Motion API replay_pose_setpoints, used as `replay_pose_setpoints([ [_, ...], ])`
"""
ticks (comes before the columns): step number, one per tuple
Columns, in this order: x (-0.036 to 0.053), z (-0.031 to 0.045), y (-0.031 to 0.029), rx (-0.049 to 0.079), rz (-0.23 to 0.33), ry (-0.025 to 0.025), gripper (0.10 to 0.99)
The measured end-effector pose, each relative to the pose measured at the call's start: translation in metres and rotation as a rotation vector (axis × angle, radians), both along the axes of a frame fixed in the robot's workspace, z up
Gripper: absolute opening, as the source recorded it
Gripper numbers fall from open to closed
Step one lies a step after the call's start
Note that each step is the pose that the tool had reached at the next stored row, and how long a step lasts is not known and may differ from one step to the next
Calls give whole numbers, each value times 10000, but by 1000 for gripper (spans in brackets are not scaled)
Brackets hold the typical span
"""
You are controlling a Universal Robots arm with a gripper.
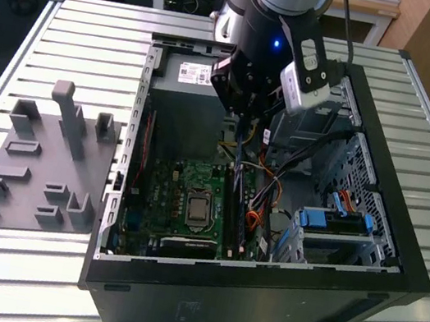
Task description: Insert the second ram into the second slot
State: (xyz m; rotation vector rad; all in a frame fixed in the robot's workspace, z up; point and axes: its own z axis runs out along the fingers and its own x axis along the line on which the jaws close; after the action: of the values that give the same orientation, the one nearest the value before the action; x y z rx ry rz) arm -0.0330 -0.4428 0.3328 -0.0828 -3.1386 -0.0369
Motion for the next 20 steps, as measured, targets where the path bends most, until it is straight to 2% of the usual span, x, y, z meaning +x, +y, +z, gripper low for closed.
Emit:
replay_pose_setpoints([
  [4, 23, -42, 0, 1, 223, 1, 137],
  [10, 58, -98, 0, 0, 243, 0, 137],
  [20, 67, -173, 0, 3, 269, 1, 137],
])
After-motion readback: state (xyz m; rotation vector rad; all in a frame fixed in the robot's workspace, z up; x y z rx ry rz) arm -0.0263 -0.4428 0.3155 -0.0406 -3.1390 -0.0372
